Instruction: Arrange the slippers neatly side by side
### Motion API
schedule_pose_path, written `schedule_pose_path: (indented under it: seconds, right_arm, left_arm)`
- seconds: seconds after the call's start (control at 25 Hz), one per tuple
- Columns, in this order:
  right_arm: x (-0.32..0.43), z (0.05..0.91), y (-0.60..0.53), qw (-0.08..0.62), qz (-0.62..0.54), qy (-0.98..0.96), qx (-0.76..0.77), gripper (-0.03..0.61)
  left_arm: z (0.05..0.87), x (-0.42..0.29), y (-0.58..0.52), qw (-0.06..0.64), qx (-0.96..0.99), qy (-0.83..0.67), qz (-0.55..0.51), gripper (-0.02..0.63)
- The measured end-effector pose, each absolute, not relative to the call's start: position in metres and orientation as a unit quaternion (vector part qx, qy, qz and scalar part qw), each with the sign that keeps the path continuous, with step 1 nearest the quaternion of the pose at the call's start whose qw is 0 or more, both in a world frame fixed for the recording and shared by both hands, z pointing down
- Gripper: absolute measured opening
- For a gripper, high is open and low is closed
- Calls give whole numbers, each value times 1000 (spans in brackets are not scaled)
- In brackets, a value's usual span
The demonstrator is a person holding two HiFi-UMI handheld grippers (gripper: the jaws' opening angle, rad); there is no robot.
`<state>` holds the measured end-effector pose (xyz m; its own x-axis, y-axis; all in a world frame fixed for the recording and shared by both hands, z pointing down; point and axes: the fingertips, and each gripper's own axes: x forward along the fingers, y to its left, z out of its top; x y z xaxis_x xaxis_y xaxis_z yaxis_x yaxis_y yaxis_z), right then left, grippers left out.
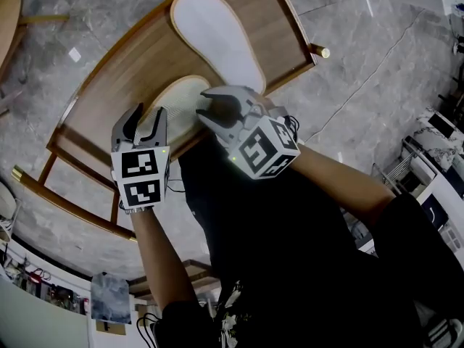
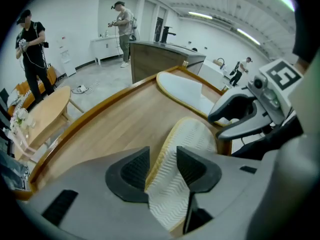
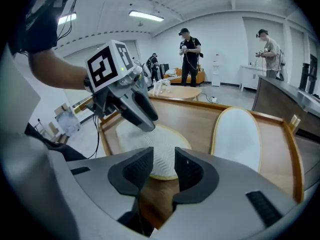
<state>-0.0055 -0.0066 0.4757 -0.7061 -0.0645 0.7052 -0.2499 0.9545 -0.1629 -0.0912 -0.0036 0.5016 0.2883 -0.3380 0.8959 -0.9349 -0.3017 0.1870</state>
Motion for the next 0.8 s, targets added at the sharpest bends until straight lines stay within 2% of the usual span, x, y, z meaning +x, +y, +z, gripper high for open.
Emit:
schedule_pose_path:
  seconds: [0.24, 0.44, 0.8]
  right_arm:
    - [-4, 496, 23, 422, 116, -898, 40, 123]
    - [-2, 501, 26, 434, 101, -894, 36, 112]
    - [-1, 503, 22, 439, 88, -893, 43, 71]
  left_arm:
    - [506, -88, -2, 424, 704, -424, 382, 153]
    - [502, -81, 1, 471, 706, -403, 342, 135]
    - [498, -82, 12, 460, 710, -384, 369, 81]
